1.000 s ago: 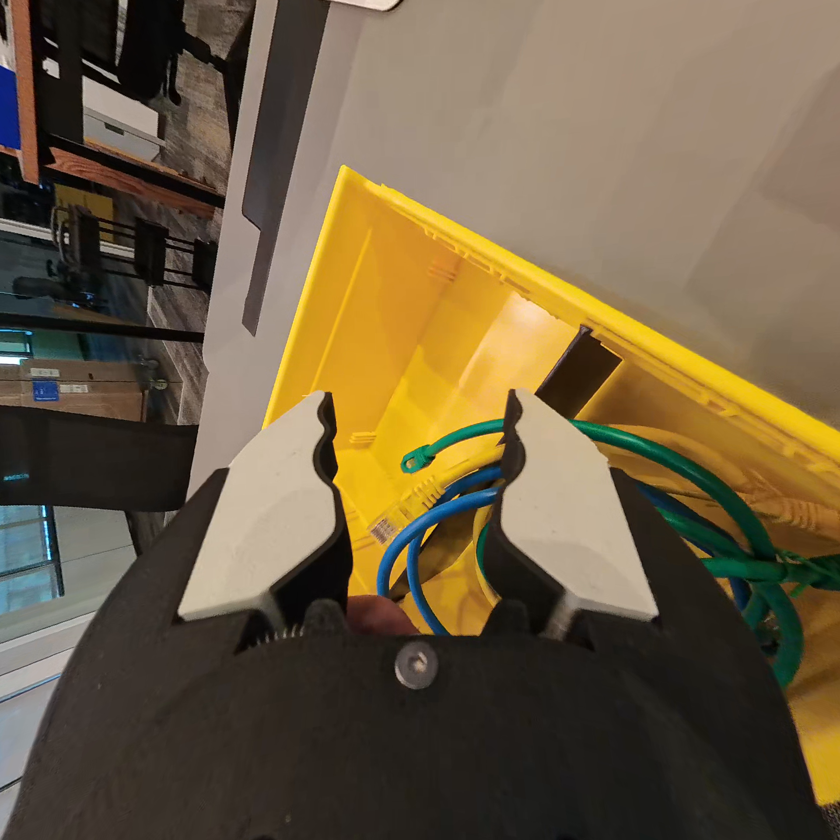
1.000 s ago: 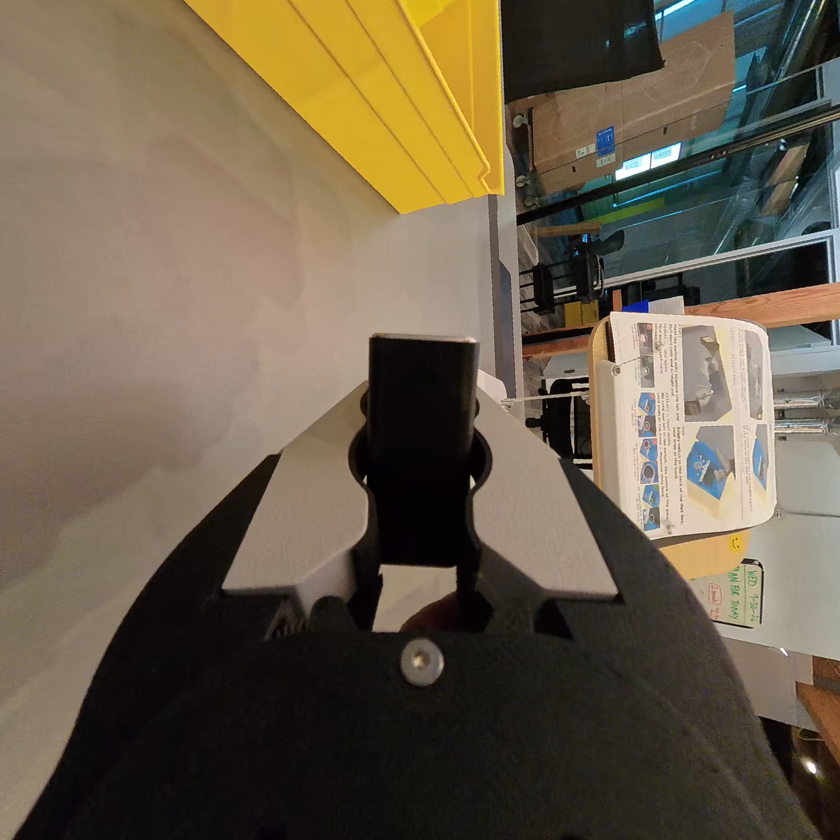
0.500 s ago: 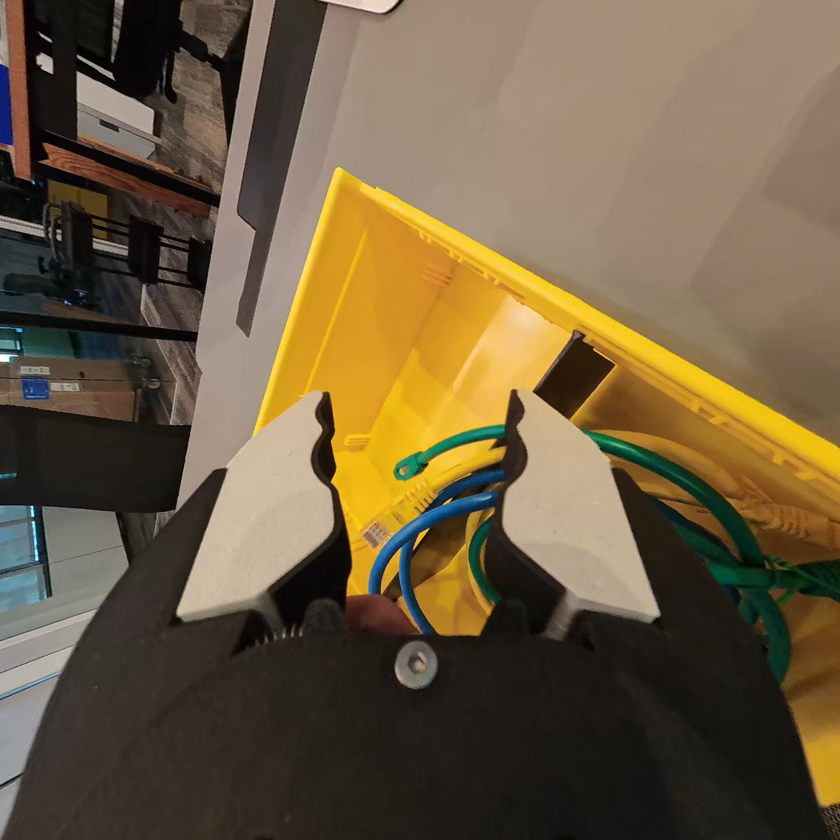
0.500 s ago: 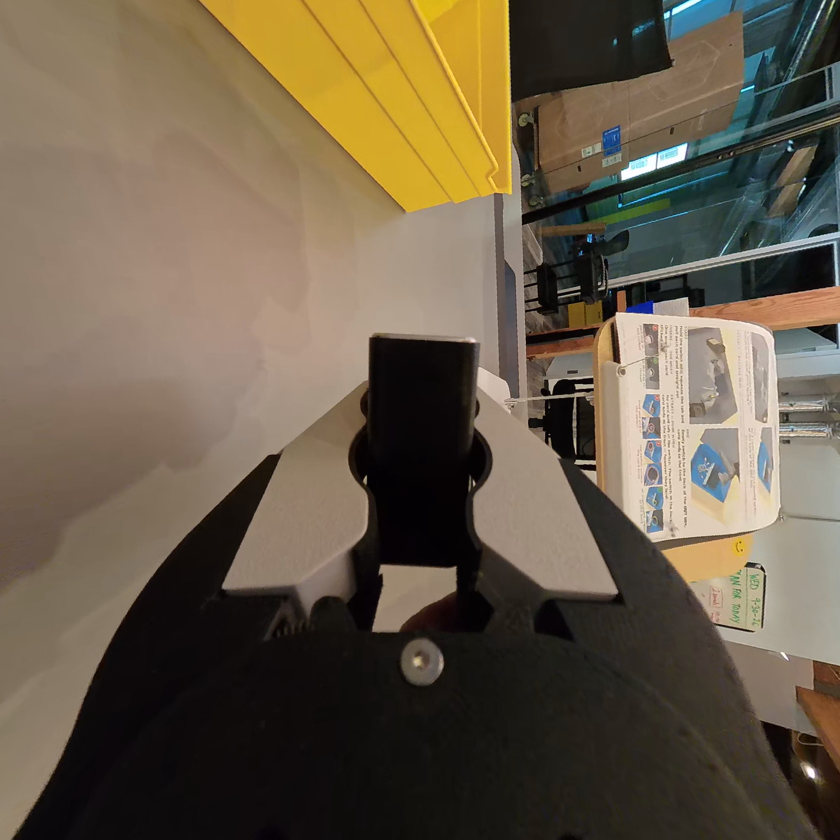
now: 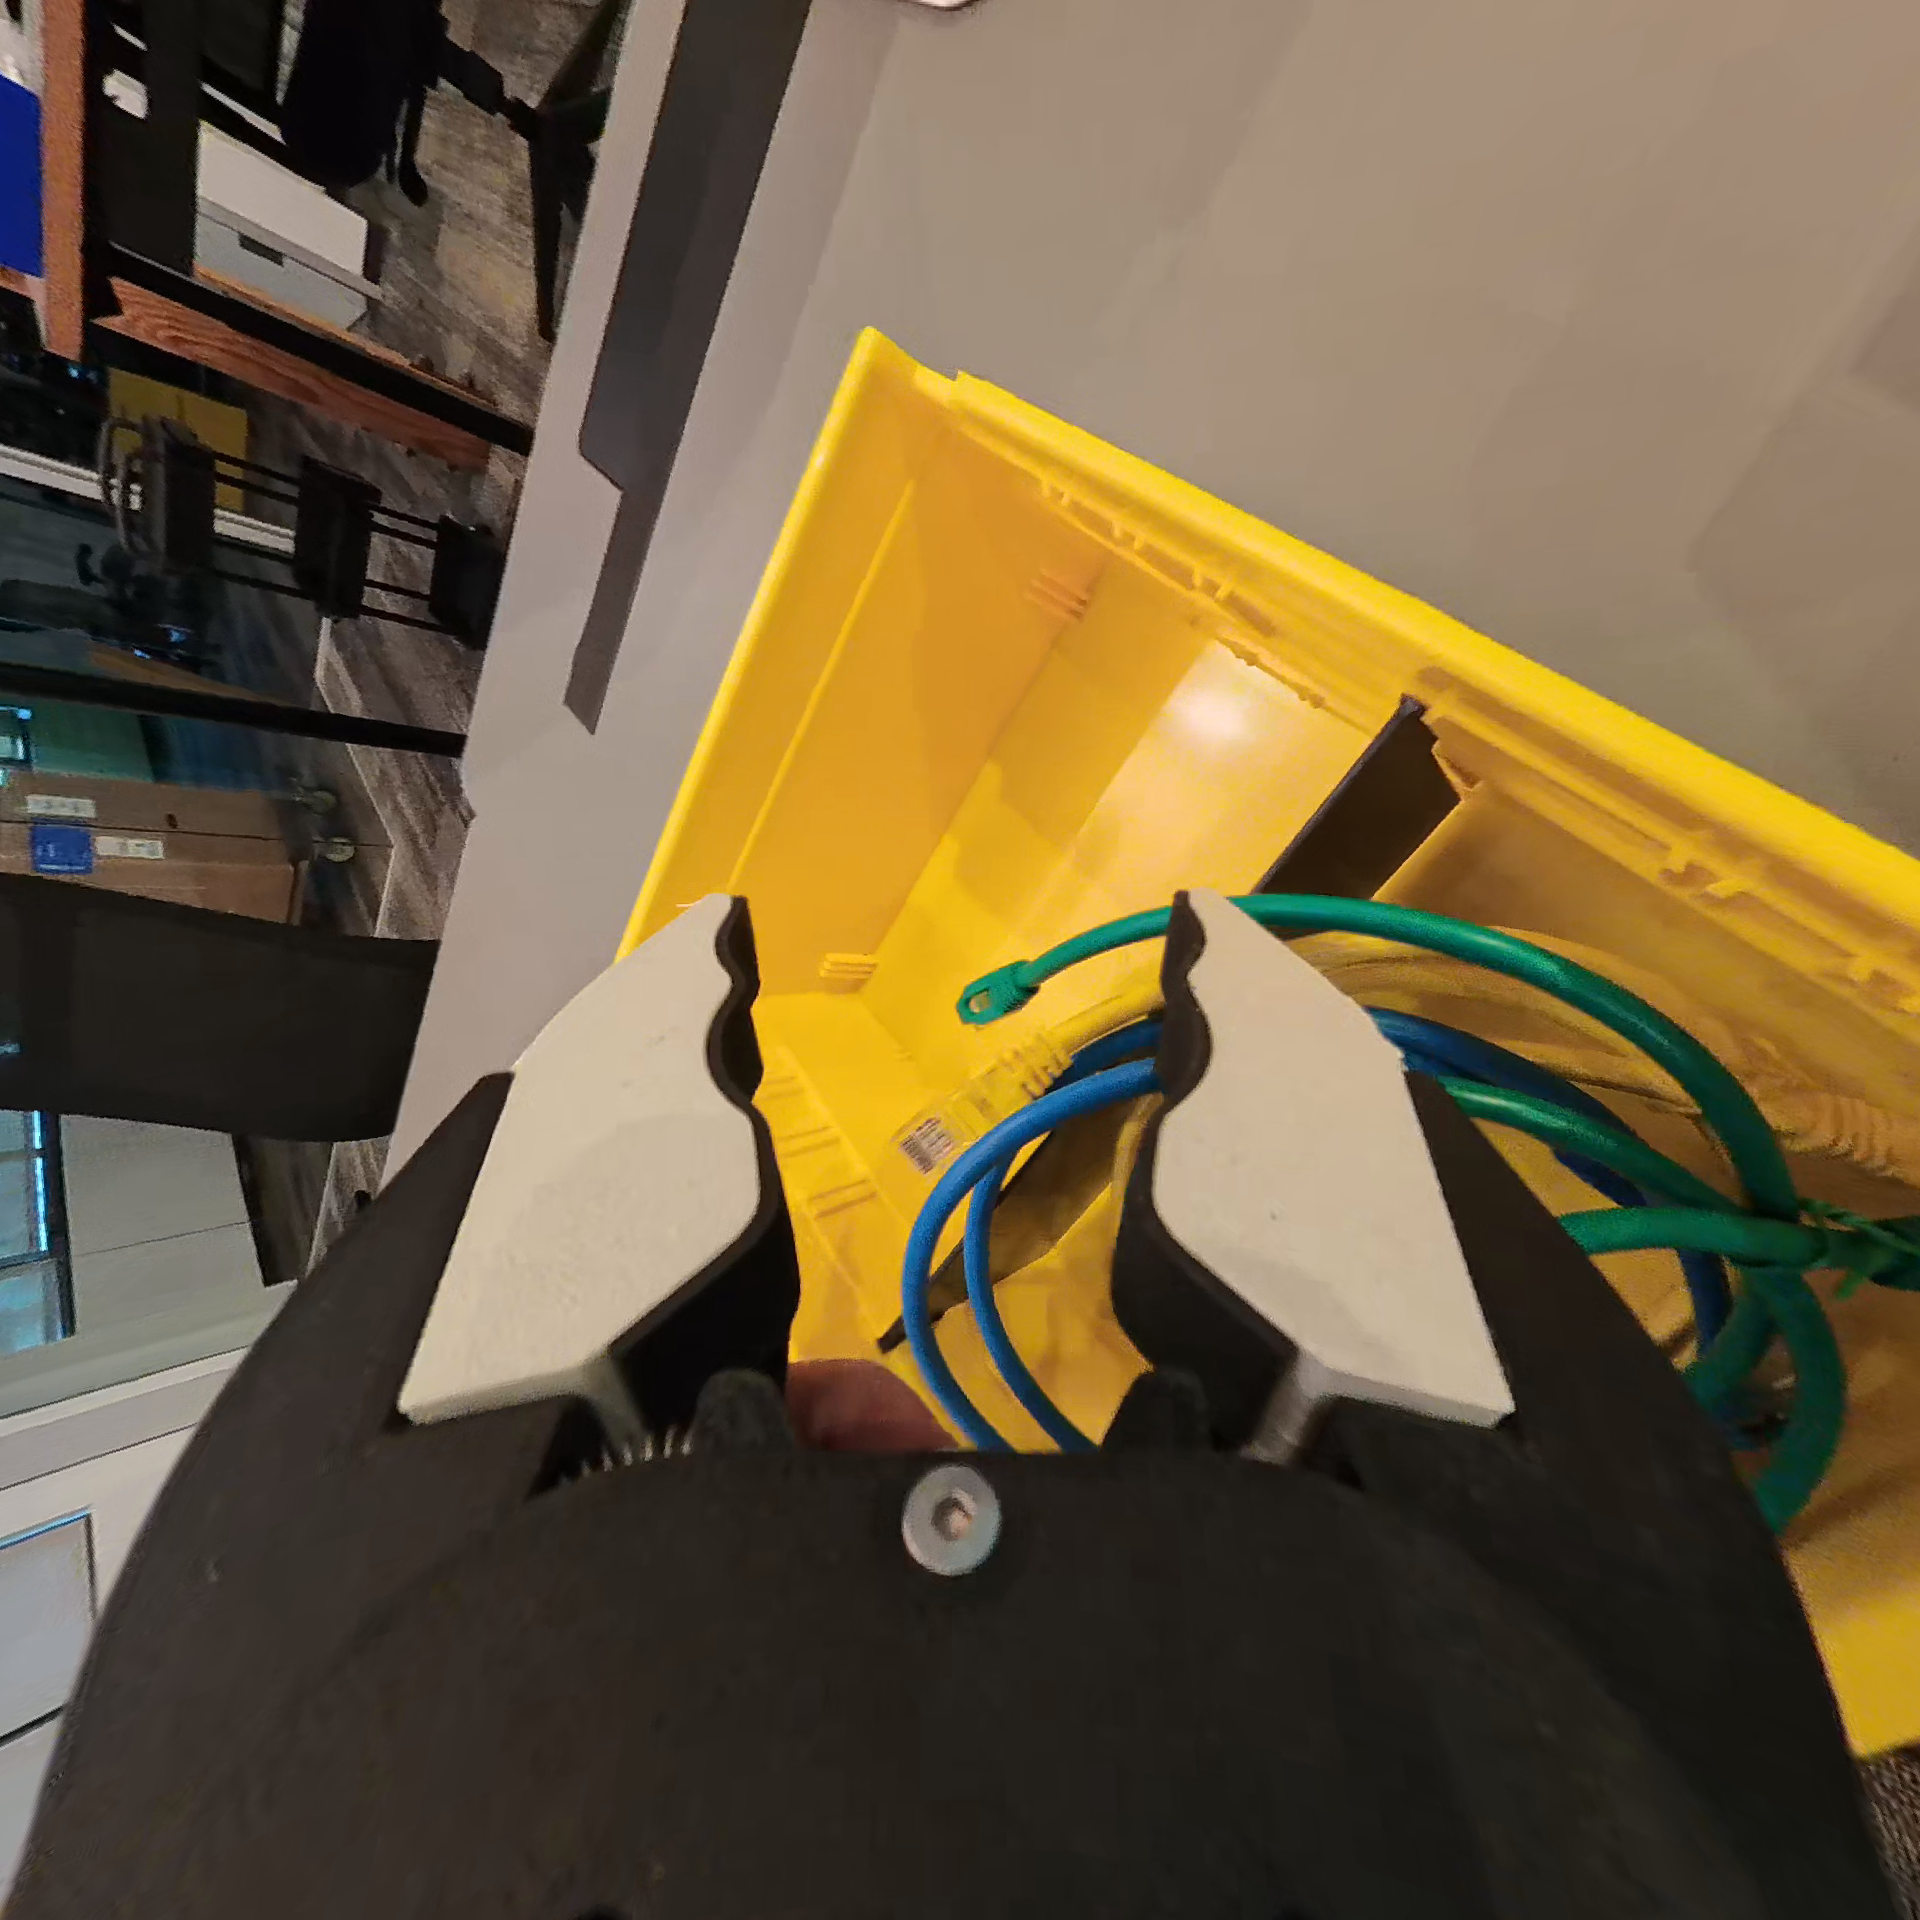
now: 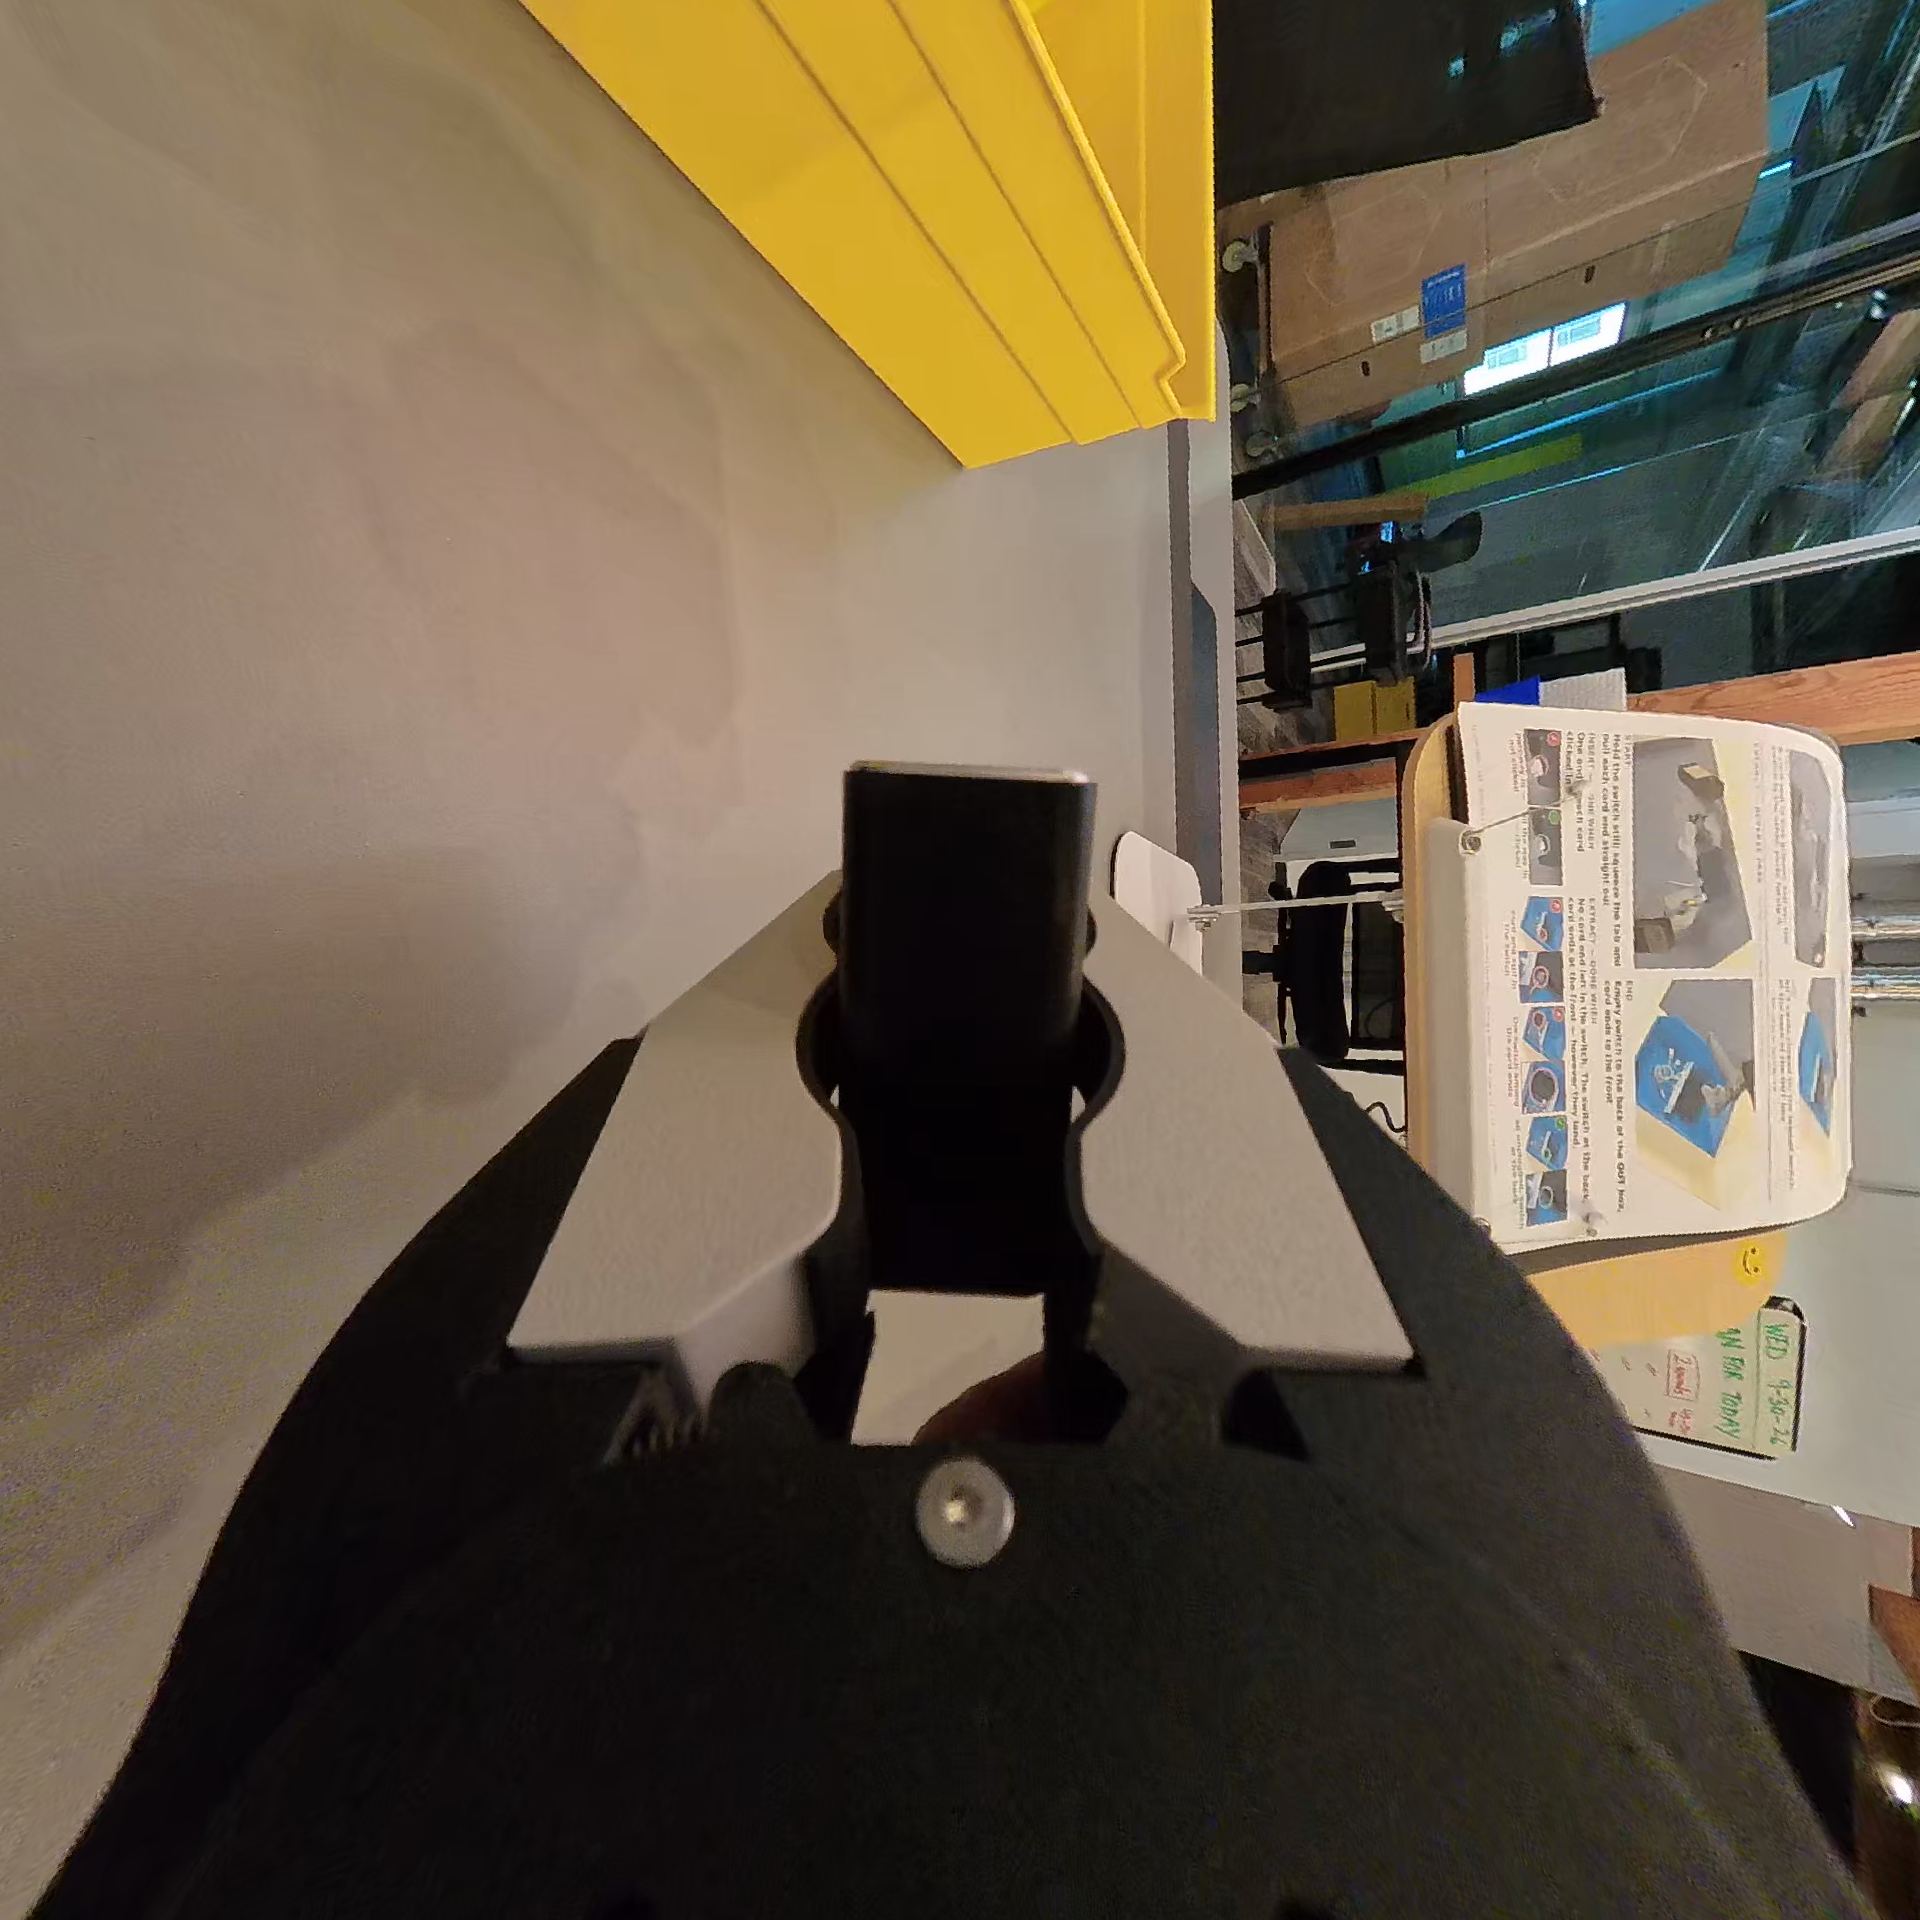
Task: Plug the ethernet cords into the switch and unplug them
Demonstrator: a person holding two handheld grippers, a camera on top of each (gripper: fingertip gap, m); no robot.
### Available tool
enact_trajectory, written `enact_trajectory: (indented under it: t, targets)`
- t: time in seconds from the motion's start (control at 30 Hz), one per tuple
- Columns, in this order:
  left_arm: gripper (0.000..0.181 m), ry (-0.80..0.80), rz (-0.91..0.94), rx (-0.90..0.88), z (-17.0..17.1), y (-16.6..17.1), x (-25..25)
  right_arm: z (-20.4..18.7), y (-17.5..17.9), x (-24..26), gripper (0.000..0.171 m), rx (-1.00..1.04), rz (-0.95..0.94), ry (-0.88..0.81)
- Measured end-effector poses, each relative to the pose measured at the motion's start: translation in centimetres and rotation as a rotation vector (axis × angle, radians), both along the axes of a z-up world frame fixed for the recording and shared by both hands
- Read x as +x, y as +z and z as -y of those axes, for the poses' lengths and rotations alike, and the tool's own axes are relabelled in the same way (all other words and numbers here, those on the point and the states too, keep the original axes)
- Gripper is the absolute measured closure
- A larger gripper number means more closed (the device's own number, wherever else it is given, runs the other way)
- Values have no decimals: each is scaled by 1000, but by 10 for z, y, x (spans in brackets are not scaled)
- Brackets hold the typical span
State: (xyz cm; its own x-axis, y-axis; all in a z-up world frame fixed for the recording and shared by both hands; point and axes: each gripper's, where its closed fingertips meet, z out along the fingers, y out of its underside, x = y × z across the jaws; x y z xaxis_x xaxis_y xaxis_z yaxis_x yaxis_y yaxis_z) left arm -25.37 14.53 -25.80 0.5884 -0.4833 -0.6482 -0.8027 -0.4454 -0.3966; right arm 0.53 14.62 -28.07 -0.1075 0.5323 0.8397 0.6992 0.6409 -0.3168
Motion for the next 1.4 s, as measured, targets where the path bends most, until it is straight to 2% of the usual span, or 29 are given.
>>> enact_trajectory:
  t: [0.17,0.33,0.6,0.73,0.83,0.93,1.03,1.2,1.4]
  targets:
    - [107,42,-8,44,5,22,-17,1,2,1,138,-1,-3,3]
    - [107,78,-17,40,12,29,-36,1,0,1,138,-18,-6,4]
    - [112,51,-62,-26,6,11,-36,2,-5,2,138,-33,5,5]
    - [110,-16,10,-71,-1,10,-13,4,-6,2,138,-35,10,8]
    - [115,-47,-10,-133,-1,2,-1,4,-5,3,138,-36,8,8]
    - [117,-42,-99,-196,2,-16,-9,3,-4,4,138,-37,6,7]
    - [125,-46,-50,-220,1,-23,-6,5,-4,4,138,-40,5,10]
    - [122,-26,-34,-247,-2,-26,-10,6,-4,4,138,-42,6,12]
    - [130,-21,-116,-343,-14,-32,-24,6,-6,5,138,-46,11,6]
